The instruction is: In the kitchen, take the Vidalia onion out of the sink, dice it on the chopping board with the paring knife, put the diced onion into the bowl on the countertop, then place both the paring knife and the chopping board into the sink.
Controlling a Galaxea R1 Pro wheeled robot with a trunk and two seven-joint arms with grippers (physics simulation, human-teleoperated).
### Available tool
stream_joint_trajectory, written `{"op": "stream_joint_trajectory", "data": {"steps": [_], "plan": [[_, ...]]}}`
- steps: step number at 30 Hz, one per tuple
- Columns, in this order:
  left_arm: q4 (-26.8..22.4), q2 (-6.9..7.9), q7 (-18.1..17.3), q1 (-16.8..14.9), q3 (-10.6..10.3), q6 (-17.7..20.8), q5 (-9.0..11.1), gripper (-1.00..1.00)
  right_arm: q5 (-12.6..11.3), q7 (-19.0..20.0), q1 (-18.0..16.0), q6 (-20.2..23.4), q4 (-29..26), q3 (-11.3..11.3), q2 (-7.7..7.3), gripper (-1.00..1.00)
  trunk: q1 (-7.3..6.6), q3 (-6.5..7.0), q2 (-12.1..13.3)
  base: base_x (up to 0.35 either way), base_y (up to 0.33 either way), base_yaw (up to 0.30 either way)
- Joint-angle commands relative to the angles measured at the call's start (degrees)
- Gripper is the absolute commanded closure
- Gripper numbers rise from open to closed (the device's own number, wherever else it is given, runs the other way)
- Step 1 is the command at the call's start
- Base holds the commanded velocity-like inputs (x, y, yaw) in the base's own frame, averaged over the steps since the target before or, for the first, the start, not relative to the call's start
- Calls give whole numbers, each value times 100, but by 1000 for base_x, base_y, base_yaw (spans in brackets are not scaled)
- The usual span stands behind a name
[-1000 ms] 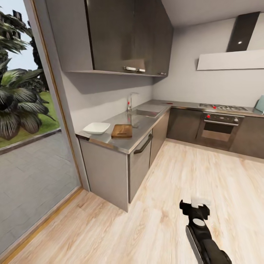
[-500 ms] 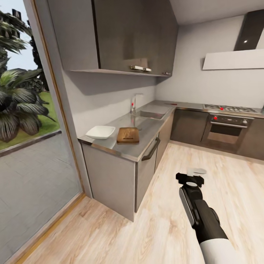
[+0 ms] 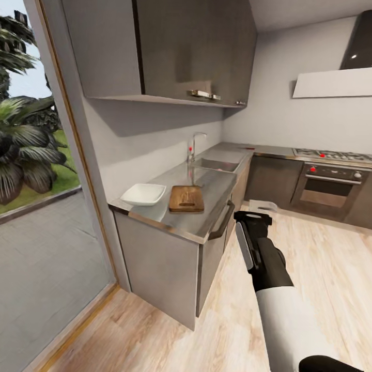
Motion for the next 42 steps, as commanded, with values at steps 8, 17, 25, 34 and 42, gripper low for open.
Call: {"op": "stream_joint_trajectory", "data": {"steps": [8,17,25,34,42], "plan": [[6,5,-16,-3,8,-18,-2,-100,-13,-347,-64,14,66,1,5,-100,3,-6,-3,275,188,0],[13,1,-22,-3,-1,-17,-2,-100,8,-361,-67,-28,108,-13,5,-100,3,-6,-3,192,241,0],[16,-3,-22,-3,-8,-11,-2,-100,1,-427,-70,-442,364,-33,5,-100,3,-6,-3,155,259,0],[22,-12,-22,-3,-17,-10,-2,-100,-814,-1602,-69,-1146,608,-29,5,-100,3,-6,-3,154,260,0],[5,-29,-23,-3,-35,-18,-14,-100,-1168,-1803,-66,-1193,628,-33,5,-100,3,-6,-3,74,135,0]]}}
